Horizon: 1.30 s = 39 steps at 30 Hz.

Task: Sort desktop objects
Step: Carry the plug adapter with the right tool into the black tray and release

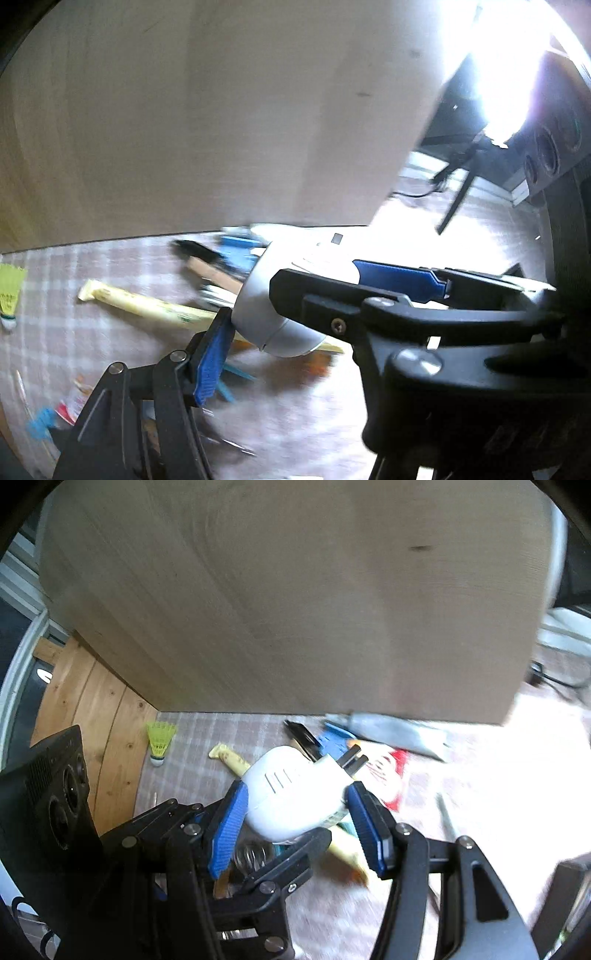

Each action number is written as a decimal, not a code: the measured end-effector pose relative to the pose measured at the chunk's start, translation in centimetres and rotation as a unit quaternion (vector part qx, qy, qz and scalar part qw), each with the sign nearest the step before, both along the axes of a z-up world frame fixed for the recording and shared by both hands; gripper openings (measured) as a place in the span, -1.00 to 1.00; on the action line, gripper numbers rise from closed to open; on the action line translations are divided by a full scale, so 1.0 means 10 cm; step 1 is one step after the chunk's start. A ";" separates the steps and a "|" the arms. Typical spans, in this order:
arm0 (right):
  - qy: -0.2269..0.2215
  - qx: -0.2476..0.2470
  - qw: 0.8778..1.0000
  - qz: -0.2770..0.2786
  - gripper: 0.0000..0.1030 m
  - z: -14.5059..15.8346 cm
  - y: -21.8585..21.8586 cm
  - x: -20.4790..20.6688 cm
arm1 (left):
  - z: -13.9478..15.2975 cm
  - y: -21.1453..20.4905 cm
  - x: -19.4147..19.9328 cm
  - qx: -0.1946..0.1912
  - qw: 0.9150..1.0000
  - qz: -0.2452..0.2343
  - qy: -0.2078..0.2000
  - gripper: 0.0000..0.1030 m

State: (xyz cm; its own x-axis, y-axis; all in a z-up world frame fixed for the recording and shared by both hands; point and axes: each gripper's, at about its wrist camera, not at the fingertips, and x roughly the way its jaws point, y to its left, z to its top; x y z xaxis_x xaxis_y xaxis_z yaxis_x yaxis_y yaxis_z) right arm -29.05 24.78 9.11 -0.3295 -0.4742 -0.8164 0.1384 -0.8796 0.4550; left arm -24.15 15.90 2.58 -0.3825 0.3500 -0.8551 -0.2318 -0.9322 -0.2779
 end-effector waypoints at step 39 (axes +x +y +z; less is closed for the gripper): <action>0.021 0.059 0.989 -0.137 0.09 0.48 2.60 1.52 | 0.56 2.08 0.99 -0.039 0.988 -0.146 0.006 0.13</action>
